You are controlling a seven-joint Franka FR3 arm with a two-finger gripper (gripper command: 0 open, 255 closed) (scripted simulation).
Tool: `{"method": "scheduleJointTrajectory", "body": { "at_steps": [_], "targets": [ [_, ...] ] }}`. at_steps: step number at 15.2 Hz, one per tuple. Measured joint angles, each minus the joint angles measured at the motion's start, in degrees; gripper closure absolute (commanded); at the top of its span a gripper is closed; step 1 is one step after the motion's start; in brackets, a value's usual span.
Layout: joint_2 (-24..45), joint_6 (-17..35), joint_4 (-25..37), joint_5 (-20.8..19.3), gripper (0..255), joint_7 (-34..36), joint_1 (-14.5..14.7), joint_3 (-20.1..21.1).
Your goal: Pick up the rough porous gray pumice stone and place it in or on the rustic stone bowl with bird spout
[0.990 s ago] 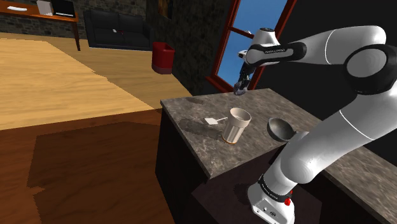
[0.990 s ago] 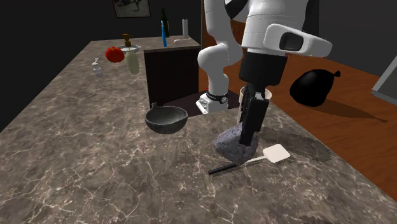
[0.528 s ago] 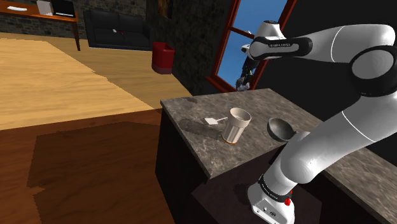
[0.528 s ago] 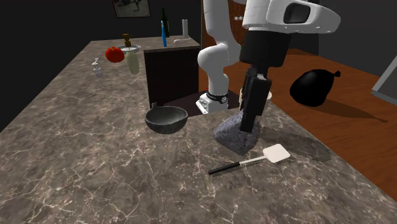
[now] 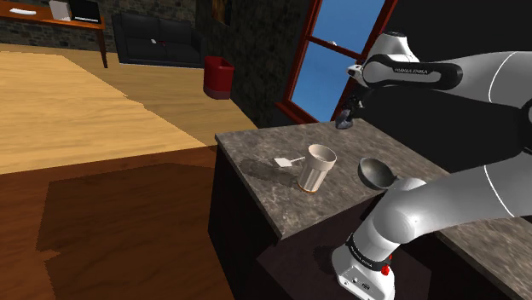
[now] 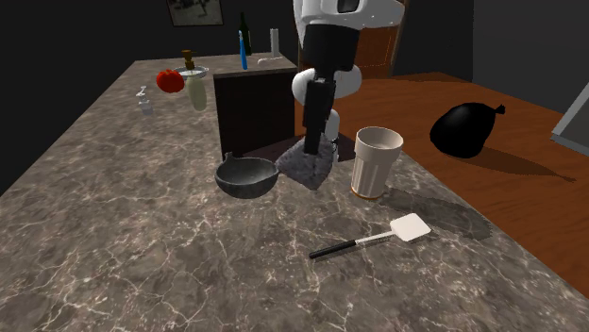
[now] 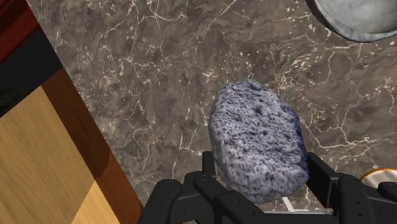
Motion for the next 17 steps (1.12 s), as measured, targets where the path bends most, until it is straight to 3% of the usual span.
{"method": "scheduleJointTrajectory", "body": {
  "at_steps": [6,15,17],
  "targets": [
    [-11.9,-5.6,-5.3,-3.5,255,-3.8,-5.4,0.3],
    [-26.9,-14.7,-9.0,-7.9,255,-13.8,-14.1,-2.1],
    [-28.4,-14.8,-10.1,-8.8,255,-14.8,-15.2,-3.0]
  ]
}}
